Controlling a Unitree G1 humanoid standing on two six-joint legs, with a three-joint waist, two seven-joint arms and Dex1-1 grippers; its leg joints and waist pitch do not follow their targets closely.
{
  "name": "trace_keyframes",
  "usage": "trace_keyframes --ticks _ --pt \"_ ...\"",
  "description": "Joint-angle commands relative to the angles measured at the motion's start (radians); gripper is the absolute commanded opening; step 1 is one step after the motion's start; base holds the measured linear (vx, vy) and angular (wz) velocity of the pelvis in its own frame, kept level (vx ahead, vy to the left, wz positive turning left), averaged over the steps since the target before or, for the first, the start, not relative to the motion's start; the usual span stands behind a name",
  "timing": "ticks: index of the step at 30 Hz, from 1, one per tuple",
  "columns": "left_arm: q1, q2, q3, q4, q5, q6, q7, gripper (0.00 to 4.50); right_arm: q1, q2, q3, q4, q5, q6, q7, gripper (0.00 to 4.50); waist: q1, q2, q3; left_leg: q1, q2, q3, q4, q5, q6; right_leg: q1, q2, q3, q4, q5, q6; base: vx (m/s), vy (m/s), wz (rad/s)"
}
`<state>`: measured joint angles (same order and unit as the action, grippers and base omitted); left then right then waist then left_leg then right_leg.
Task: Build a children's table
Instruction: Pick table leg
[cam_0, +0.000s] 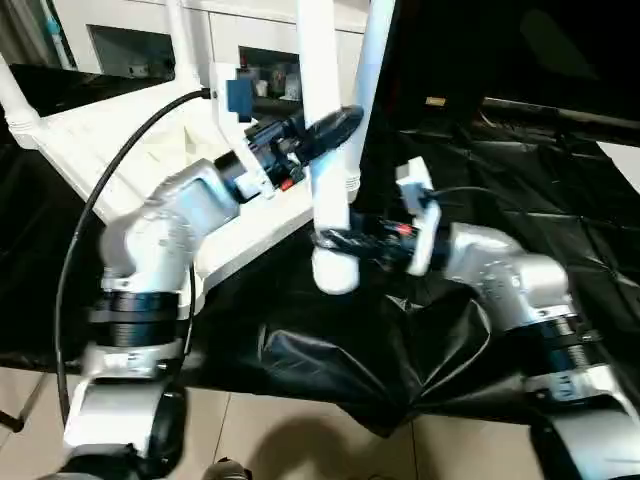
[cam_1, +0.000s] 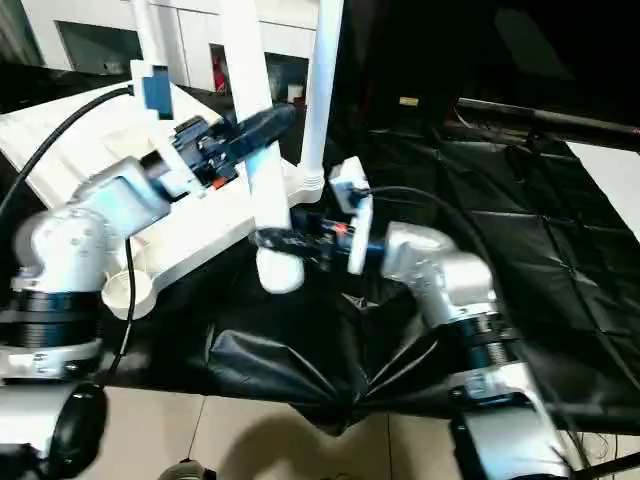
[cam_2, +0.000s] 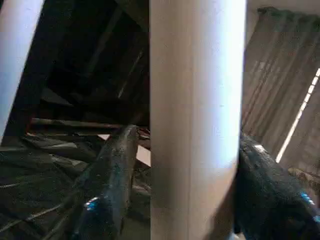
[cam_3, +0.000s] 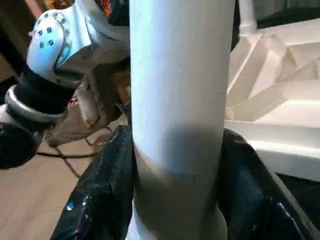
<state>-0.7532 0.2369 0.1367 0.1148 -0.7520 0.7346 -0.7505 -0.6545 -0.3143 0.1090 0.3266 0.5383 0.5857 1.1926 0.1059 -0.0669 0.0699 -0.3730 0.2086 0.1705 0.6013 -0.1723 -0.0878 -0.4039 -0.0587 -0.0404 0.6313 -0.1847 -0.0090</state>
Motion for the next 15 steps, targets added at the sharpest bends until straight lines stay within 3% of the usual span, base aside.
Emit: trace_keyframes --ticks 1,9,15 --pt "-0.009 0.005 -0.021 -0.005 0.016 0.009 0.011 2.53 -0.008 -0.009 -0.005 -0.021 0.018 0.002 0.021 1.87 0.003 0.02 -0.08 0.016 0.015 0.0 -0.065 -0.166 -0.02 0.058 -0.064 0.033 -0.066 -0.104 -0.23 0.0 0.0 0.0" --pt "-0.024 0.003 -0.005 0.023 0.005 0.015 0.013 1.88 -0.013 -0.01 -0.009 -0.043 0.026 0.025 0.035 1.86 0.007 0.025 -0.083 0.016 0.014 0.0 -0.064 -0.149 -0.024 0.058 -0.061 0.032 -0.062 -0.068 -0.231 0.0 0.0 0.0" --pt "-0.038 -0.003 0.0 0.036 0.008 0.002 0.017 1.82 -0.009 -0.02 -0.01 -0.059 0.033 0.033 0.05 1.86 0.009 0.023 -0.083 0.016 0.014 -0.001 -0.064 -0.154 -0.025 0.06 -0.063 0.032 -0.063 -0.078 -0.23 0.0 0.0 0.0"
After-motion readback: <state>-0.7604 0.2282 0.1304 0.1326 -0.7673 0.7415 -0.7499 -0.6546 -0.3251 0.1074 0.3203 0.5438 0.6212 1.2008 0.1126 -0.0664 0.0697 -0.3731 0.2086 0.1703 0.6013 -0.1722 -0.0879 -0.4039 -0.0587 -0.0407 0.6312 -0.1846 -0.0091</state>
